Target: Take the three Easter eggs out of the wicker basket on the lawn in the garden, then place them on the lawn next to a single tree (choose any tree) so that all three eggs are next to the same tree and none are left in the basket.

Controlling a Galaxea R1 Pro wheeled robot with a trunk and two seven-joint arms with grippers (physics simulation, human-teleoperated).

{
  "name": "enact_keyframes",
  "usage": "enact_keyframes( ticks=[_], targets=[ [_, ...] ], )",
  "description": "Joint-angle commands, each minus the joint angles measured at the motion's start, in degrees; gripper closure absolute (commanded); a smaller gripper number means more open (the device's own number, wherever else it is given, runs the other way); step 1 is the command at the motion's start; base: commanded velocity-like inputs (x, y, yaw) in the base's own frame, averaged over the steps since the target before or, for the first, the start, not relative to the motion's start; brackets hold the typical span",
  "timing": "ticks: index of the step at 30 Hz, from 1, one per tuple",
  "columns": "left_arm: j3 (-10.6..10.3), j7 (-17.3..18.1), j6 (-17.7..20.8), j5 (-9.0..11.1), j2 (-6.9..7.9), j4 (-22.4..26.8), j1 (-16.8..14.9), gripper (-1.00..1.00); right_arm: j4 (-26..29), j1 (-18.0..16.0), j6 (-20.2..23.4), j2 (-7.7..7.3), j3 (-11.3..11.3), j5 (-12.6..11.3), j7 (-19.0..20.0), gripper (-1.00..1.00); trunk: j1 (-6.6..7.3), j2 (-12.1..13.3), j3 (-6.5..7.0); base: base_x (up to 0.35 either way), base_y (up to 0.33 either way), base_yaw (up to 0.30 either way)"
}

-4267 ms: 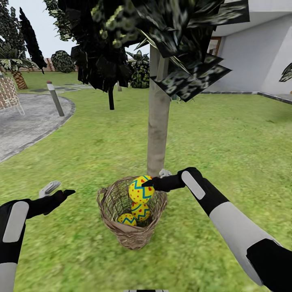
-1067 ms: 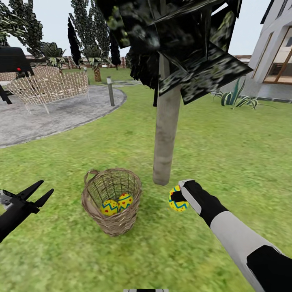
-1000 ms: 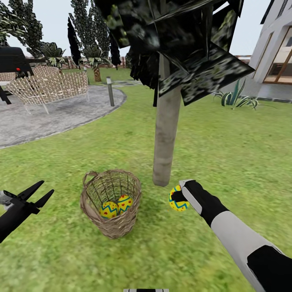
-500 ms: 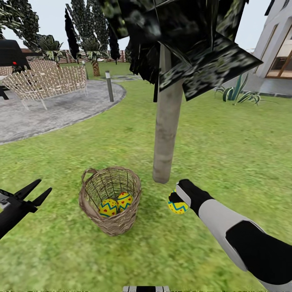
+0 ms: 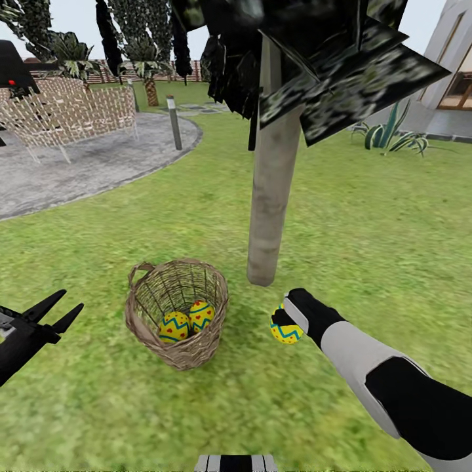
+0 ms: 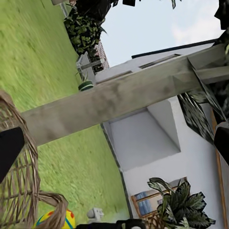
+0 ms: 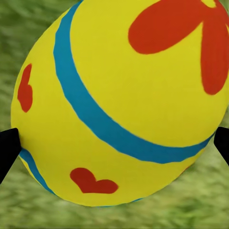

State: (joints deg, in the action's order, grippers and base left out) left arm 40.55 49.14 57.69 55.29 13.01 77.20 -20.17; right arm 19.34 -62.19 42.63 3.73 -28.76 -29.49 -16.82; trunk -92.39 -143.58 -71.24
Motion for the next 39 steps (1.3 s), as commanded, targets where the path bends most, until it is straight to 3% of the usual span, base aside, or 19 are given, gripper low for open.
enact_keyframes(
  ticks=[1, 6, 12, 17, 27, 30, 39],
  targets=[
    [0.1, 0.2, 0.2, -0.1, 0.03, 0.0, 0.0, -1.00, 0.1, 0.0, 0.2, -0.03, -0.4, -0.6, -0.4, 1.00, -0.01, 0.0, -0.27, 0.000, 0.000, 0.000],
    [0.3, 0.3, 0.2, -0.2, 0.09, 0.0, 0.0, -1.00, 1.9, 0.0, 0.2, -0.06, -0.7, -0.7, -0.4, 1.00, -0.04, 0.0, -0.49, 0.000, 0.000, 0.000],
    [2.9, 0.3, 0.2, -0.2, 0.14, -0.3, 0.0, -1.00, 2.1, 0.0, 0.2, 0.27, -0.7, -0.7, -0.3, 1.00, -0.04, 0.0, -0.49, 0.007, 0.000, 0.000],
    [2.9, 0.3, 0.2, 0.0, 1.50, -0.5, 0.0, -1.00, 1.9, 0.0, 0.6, 0.23, -0.8, -0.8, 3.2, 1.00, -0.04, 0.0, -0.49, 0.276, 0.000, 0.000],
    [3.0, 0.3, 0.2, -0.1, 1.58, -0.6, 0.0, -1.00, 1.6, 0.0, 0.5, 0.20, -0.8, -0.7, 3.5, 1.00, -0.04, 0.0, -0.49, 0.285, 0.000, 0.000],
    [3.0, 0.3, 0.2, -0.1, 1.58, -0.6, 0.1, -1.00, 1.7, 0.0, 0.4, 0.21, -0.8, 0.5, 3.5, 1.00, -0.04, 0.0, -0.49, 0.023, 0.000, 0.000],
    [3.0, 0.3, 0.2, -0.1, 1.58, -0.6, 0.1, -1.00, 2.0, 0.0, 0.4, 0.26, -0.8, 0.8, 3.5, 1.00, -0.27, -0.2, -2.49, 0.001, 0.000, 0.000]
  ],
)
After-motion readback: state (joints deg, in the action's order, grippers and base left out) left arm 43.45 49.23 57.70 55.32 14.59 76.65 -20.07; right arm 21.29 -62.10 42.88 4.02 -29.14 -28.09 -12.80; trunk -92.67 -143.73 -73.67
